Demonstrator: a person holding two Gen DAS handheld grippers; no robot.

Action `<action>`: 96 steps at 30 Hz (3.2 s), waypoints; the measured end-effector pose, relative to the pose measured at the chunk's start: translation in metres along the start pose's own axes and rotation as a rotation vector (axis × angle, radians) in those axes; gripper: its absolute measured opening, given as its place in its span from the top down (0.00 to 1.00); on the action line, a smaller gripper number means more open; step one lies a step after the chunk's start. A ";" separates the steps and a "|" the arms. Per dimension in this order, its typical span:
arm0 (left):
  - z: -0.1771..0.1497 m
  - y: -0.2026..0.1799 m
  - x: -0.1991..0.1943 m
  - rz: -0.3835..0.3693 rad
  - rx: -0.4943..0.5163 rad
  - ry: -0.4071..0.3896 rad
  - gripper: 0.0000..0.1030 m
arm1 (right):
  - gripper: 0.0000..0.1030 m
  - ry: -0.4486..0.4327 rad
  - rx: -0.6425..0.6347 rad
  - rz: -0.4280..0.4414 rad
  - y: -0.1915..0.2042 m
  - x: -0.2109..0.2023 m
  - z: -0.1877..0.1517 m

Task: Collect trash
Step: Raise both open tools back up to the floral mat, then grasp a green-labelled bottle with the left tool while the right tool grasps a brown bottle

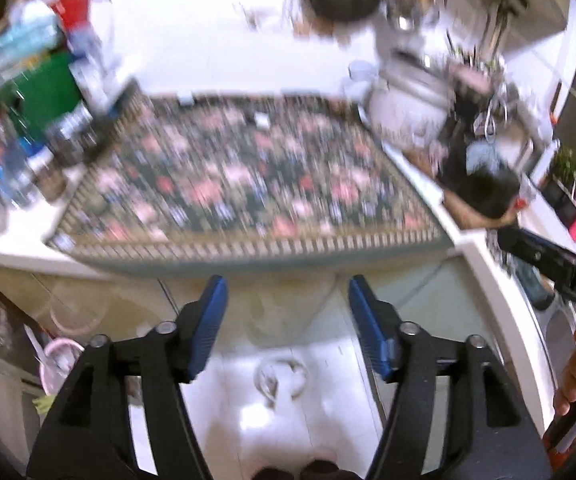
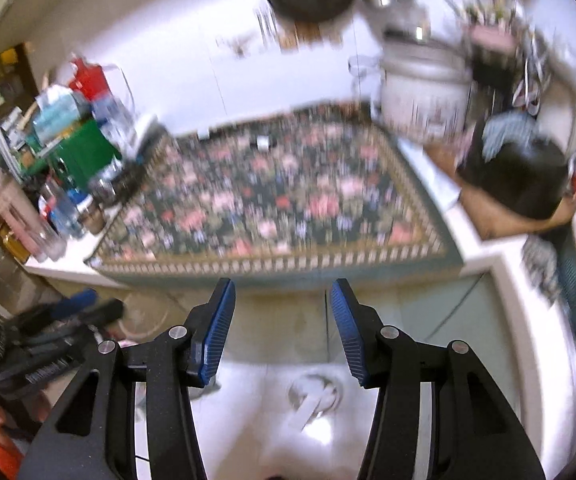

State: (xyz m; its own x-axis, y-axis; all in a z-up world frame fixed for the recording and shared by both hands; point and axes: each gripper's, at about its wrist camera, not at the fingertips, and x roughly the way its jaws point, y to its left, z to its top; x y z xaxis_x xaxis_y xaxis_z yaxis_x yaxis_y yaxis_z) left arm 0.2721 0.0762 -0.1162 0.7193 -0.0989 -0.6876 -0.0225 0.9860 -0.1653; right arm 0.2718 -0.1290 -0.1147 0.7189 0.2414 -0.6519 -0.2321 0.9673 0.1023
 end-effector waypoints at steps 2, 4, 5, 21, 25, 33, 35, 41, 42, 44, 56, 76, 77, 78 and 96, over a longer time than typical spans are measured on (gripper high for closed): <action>0.013 0.012 -0.024 0.015 -0.009 -0.057 0.27 | 0.55 -0.028 -0.010 -0.001 0.007 -0.002 0.011; 0.027 0.018 -0.035 0.032 -0.026 -0.096 0.14 | 0.55 -0.055 -0.016 0.007 0.009 -0.003 0.020; 0.033 0.020 -0.039 0.035 -0.029 -0.109 0.12 | 0.54 -0.065 -0.015 0.015 0.008 -0.002 0.025; 0.169 0.025 -0.006 0.194 -0.123 -0.257 0.08 | 0.49 -0.131 -0.170 0.136 -0.024 0.057 0.147; 0.204 0.034 0.013 0.255 -0.187 -0.289 0.08 | 0.49 -0.112 -0.224 0.186 -0.036 0.091 0.175; 0.262 0.073 0.063 0.366 -0.199 -0.269 0.06 | 0.49 -0.010 -0.249 0.250 -0.035 0.167 0.213; 0.277 0.089 0.083 0.367 -0.194 -0.253 0.05 | 0.49 0.009 -0.246 0.252 -0.030 0.187 0.219; 0.319 0.146 0.173 0.310 -0.145 -0.160 0.05 | 0.49 0.109 -0.209 0.212 -0.007 0.263 0.234; 0.324 0.155 0.191 0.301 -0.136 -0.134 0.05 | 0.49 0.137 -0.204 0.189 -0.001 0.279 0.236; 0.335 0.175 0.231 0.296 -0.116 -0.092 0.05 | 0.49 0.174 -0.192 0.181 0.005 0.304 0.240; 0.365 0.261 0.464 0.210 -0.083 0.095 0.14 | 0.49 0.328 -0.177 0.163 0.033 0.455 0.250; 0.363 0.277 0.542 0.120 -0.082 0.130 0.38 | 0.74 0.443 -0.240 0.133 0.045 0.509 0.225; 0.360 0.276 0.537 0.126 -0.080 0.132 0.38 | 0.74 0.441 -0.238 0.129 0.045 0.505 0.224; 0.359 0.272 0.530 0.132 -0.075 0.131 0.38 | 0.74 0.442 -0.238 0.130 0.045 0.501 0.222; 0.318 0.147 0.324 0.192 -0.052 -0.031 0.38 | 0.75 0.233 -0.162 0.240 -0.010 0.338 0.232</action>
State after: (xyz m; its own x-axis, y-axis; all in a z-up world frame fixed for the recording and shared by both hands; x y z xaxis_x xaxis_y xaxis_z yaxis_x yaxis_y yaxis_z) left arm 0.7225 0.2320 -0.1384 0.7196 0.0954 -0.6878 -0.1964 0.9780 -0.0698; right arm 0.6690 -0.0387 -0.1622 0.4673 0.4181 -0.7790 -0.4902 0.8558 0.1653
